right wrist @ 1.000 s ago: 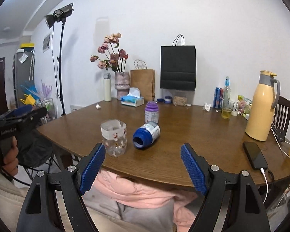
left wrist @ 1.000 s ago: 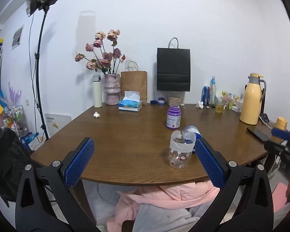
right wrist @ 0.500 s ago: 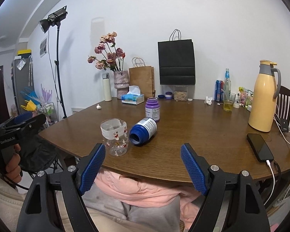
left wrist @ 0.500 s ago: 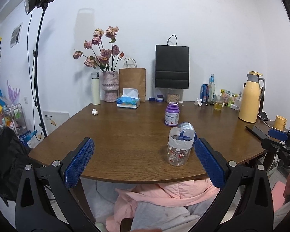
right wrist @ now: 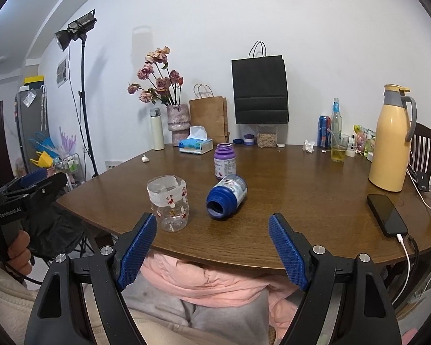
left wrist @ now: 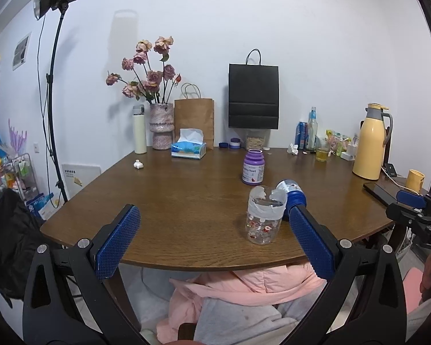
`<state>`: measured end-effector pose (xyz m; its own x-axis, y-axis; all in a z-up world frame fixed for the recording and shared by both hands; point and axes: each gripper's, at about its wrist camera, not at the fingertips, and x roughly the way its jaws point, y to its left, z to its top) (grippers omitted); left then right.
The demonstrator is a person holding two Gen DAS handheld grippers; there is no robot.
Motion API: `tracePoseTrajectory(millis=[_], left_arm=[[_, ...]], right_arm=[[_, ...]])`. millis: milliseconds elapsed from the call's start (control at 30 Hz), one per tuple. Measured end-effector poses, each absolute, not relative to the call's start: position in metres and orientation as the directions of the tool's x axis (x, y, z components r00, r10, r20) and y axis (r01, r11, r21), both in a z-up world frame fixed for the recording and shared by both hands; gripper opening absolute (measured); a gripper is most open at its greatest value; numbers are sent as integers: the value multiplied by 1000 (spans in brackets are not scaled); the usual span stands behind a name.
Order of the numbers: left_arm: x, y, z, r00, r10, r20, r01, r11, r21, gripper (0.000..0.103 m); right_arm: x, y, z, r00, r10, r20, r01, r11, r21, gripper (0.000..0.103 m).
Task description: Flip cup upright
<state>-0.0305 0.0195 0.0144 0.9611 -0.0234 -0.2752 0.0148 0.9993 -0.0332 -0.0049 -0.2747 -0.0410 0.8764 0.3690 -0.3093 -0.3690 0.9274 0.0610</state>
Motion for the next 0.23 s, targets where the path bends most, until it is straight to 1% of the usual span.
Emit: tracePoseTrajectory(millis=[233], left_arm=[[-32, 18, 16, 964, -23, -264, 17, 999, -28, 103]], right_arm=[[-4, -276, -42, 877, 362, -315, -357, 931, 75, 85]])
